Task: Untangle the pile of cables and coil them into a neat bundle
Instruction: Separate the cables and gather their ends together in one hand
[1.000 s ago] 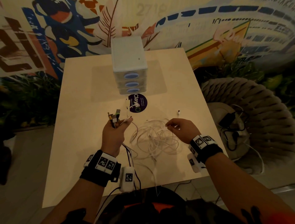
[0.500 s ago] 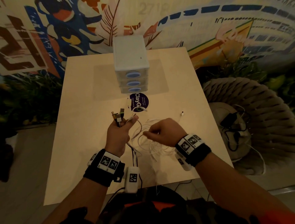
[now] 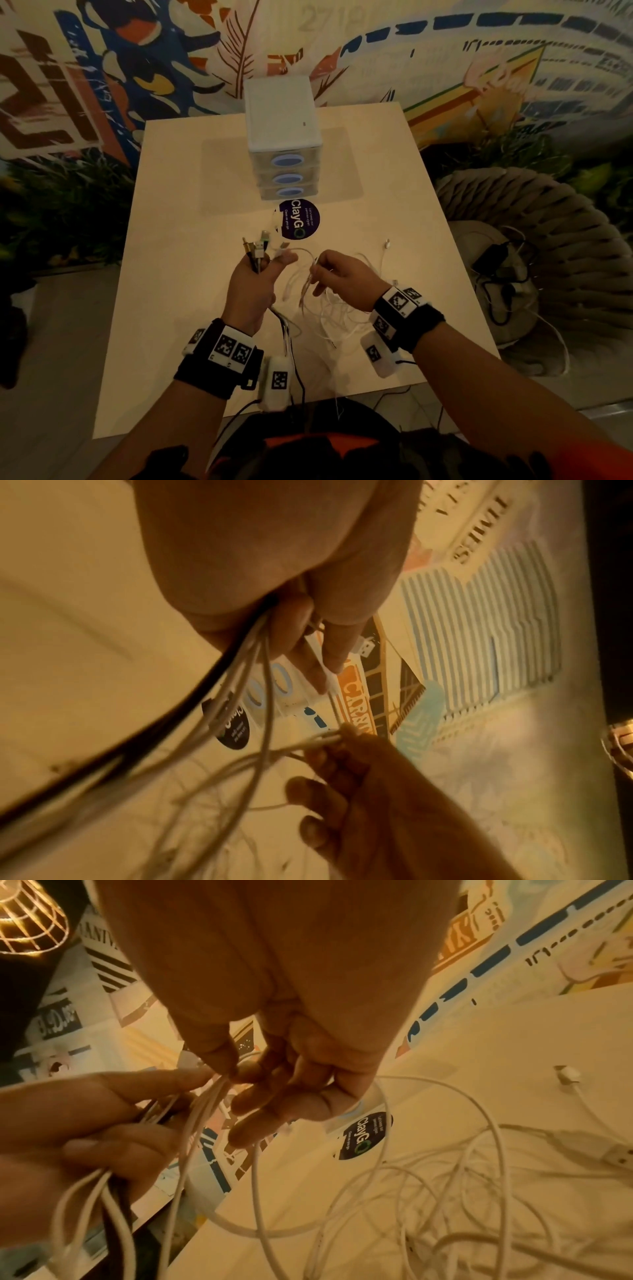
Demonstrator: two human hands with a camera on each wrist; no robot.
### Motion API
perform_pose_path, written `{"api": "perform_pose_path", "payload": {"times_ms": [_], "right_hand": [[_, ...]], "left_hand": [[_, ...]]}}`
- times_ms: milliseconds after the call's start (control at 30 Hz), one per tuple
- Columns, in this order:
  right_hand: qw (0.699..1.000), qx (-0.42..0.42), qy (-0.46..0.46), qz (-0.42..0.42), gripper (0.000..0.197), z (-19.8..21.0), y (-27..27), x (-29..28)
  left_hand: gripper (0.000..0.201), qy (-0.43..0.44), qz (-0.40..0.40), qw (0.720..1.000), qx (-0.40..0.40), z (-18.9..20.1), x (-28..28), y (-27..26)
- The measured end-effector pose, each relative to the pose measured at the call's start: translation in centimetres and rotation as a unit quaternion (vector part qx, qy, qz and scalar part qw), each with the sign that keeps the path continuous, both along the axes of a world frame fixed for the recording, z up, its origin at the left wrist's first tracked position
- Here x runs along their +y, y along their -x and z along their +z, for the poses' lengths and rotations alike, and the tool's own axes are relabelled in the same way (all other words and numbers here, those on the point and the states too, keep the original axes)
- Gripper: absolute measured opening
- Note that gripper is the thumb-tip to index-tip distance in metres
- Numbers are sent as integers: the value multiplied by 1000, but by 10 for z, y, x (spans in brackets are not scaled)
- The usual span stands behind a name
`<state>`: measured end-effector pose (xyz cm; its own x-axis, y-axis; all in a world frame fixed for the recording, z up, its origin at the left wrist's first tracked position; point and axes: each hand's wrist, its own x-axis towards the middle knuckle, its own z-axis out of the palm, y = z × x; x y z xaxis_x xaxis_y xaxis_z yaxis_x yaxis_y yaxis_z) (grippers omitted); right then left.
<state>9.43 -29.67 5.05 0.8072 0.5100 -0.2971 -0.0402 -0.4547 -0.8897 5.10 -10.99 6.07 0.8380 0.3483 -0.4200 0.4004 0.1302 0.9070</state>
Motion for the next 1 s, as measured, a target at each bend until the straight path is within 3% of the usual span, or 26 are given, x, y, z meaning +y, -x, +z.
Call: {"api": "perform_pose_path", "payload": {"times_ms": [167,333,500,633,800,1000], "right_hand": [[1000,2,-29,-7,18,5,-6,-5],[999,21,-37,1,14,1,-13,-13],[996,65,-55,7,7,7,-10,-24],[997,60,-41,14,19,6,-5,-40],[994,67,-81,-35,16,6,-5,-64],[976,62,-177,-106,17,17,-12,-76]], "left_hand": [[35,-69,-116,991,-5,3,-7,8],[36,-142,-133,981,-12,-3,-6,6],[19,-141,-69,987,-25,-9,-7,3],[16,-145,-23,989,-24,-18,-3,2],[33,-143,26,989,-11,-24,4,-1],[37,-137,31,990,3,-30,8,-2]]}}
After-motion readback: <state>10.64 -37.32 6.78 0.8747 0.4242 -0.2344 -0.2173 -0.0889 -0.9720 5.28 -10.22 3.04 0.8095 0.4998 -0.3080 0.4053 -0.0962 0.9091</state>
